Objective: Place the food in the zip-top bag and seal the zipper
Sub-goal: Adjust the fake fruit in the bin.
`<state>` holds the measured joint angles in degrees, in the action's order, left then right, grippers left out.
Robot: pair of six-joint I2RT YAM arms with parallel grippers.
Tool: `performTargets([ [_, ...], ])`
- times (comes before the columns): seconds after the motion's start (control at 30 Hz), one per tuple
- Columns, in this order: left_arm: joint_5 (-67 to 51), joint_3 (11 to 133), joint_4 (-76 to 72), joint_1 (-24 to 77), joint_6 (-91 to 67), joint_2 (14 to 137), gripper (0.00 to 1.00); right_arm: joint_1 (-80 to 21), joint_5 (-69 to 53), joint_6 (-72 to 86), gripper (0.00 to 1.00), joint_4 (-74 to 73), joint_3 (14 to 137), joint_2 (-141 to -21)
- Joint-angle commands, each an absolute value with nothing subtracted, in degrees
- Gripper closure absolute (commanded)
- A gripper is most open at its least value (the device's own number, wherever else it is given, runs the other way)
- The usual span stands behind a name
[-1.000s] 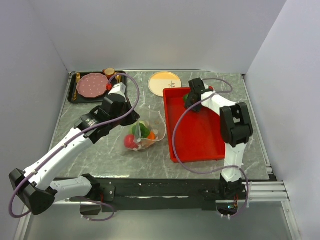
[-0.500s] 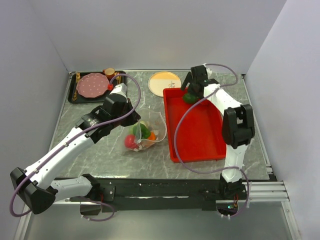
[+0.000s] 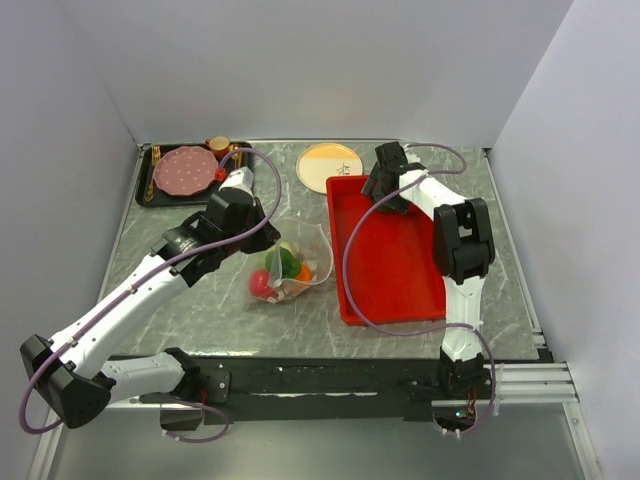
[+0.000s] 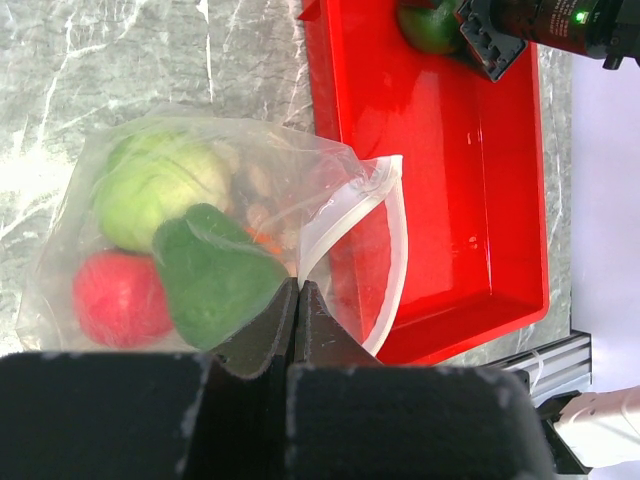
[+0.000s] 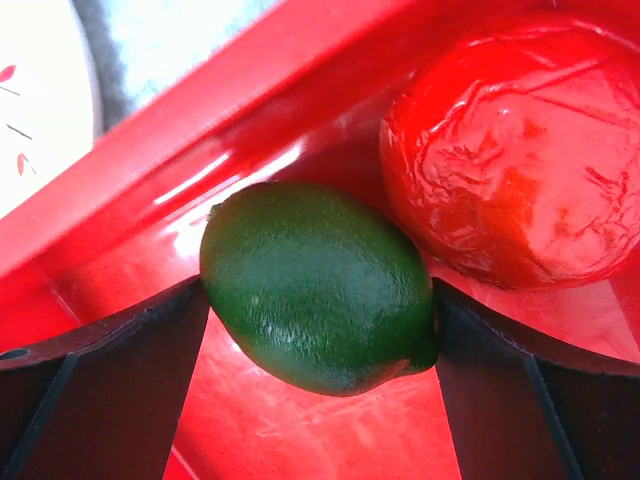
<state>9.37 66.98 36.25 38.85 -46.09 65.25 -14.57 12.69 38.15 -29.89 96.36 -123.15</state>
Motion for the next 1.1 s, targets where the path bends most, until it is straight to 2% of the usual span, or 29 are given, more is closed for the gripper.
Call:
performTargets([
  [0.0,10.0,68.6,35.5,38.8,-45.1,64.6,0.99,-14.2,15.6,39.6,0.05,-29.3,98.5,-122.0],
  [0.1,10.5,68.7,35.9,38.8,-45.0,64.5,0.99,-14.1,15.4,39.9,0.04,-26.2,95.8,-120.0],
  [0.2,10.8,68.1,35.9,38.7,-45.3,64.0,0.99,-14.1,15.2,39.2,0.04,-29.5,99.9,-122.2],
  [0.27,10.6,67.4,35.6,38.8,-45.4,63.7,0.99,-14.1,14.9,38.6,0.12,-30.1,100.7,-123.7],
  [0.5,10.0,67.3,35.2,38.8,-45.4,64.1,0.99,-14.1,12.3,36.0,0.27,-26.7,96.1,-121.2],
  [0.57,9.5,67.7,35.2,38.8,-45.2,64.5,0.99,-14.1,11.9,35.2,0.36,-26.8,96.1,-121.2],
  [0.63,9.4,67.8,35.2,38.8,-45.1,64.8,0.99,-14.1,10.8,34.6,0.38,-27.5,95.9,-120.9],
  [0.7,9.6,67.7,35.2,38.8,-45.3,64.7,0.99,-14.2,9.8,34.1,0.44,-26.8,93.4,-119.9],
  [0.9,9.2,66.8,34.6,38.8,-45.6,64.2,0.99,-14.9,7.7,34.0,0.43,-21.0,79.6,-109.7],
  [1.07,8.5,67.3,34.0,38.8,-45.2,65.2,0.99,-16.3,5.6,33.0,0.38,-19.2,70.4,-101.9],
])
